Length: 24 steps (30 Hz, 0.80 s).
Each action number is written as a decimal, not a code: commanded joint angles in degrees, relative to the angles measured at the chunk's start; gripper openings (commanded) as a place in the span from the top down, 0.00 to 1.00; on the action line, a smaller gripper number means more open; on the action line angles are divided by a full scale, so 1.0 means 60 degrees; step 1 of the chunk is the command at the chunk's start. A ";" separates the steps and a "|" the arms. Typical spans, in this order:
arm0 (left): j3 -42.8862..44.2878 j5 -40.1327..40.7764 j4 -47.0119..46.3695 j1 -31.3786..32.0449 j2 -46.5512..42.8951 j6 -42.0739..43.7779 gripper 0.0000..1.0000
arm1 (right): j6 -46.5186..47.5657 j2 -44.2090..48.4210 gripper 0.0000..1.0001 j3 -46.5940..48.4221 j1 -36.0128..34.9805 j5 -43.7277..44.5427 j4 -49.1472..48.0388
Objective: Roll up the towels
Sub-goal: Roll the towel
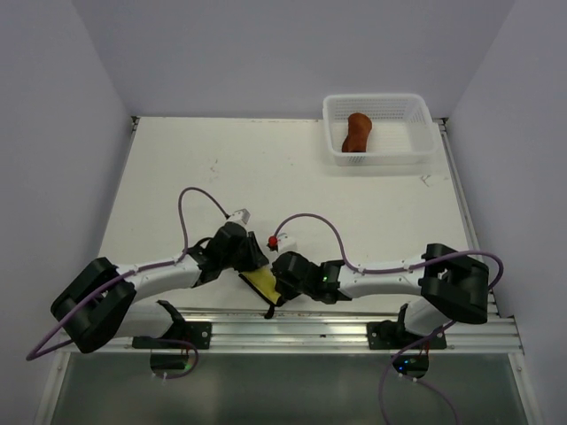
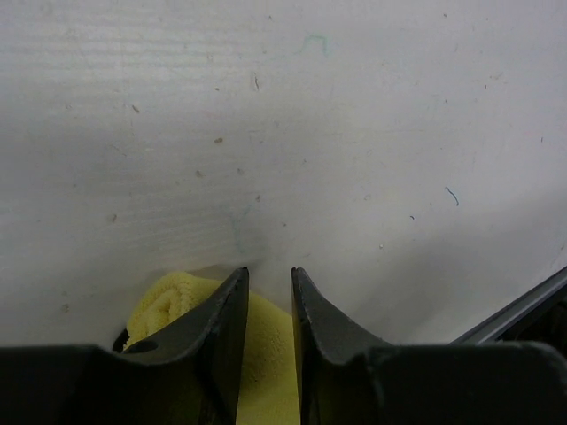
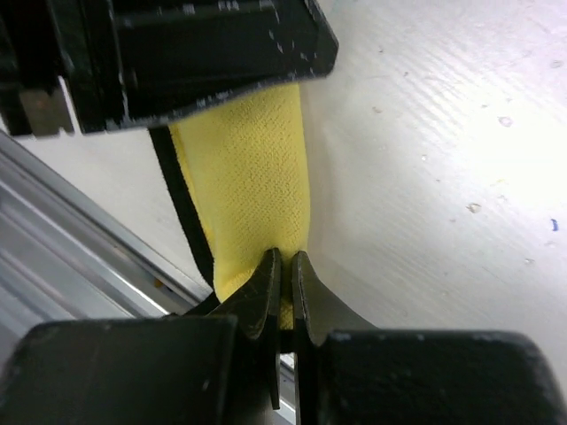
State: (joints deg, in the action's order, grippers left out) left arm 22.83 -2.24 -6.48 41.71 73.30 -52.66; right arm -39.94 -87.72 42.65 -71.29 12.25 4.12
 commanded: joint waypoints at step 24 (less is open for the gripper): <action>0.1997 0.0418 0.1623 -0.0390 -0.0058 0.0795 0.70 | 0.1194 -0.2941 1.00 0.3041 -0.3045 0.7845 0.3339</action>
State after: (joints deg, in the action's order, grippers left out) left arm 34.54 2.24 5.61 39.70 73.30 -47.05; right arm -33.54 -102.83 58.11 -87.24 51.29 18.02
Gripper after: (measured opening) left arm 0.305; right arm 0.037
